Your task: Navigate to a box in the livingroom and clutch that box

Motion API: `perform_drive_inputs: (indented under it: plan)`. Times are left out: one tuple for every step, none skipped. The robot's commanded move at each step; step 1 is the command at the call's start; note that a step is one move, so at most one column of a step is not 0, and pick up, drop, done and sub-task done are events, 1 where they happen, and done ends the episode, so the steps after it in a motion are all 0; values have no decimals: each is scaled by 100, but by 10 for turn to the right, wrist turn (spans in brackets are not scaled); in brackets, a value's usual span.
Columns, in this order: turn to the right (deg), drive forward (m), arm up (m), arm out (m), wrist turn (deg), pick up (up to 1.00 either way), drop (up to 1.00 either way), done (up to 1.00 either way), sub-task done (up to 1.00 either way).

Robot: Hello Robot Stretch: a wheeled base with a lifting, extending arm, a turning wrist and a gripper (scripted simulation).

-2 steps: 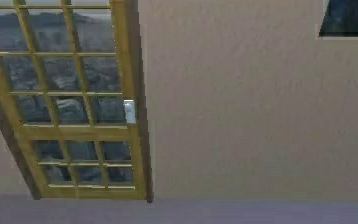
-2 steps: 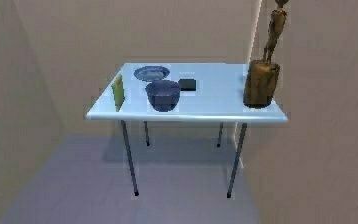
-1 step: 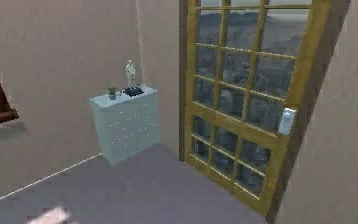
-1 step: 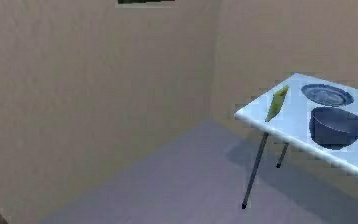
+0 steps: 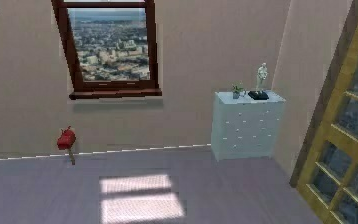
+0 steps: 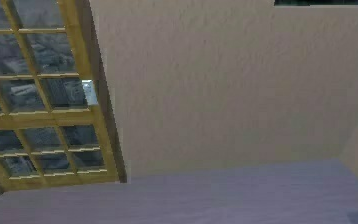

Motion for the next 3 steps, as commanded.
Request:
perform_drive_inputs:
  plan:
    - [0, 55, 0, 0, 0, 0, 0, 0, 0]
    - [-270, 0, 0, 0, 0, 0, 0, 0, 0]
    - [0, 85, 0, 0, 0, 0, 0, 0, 0]
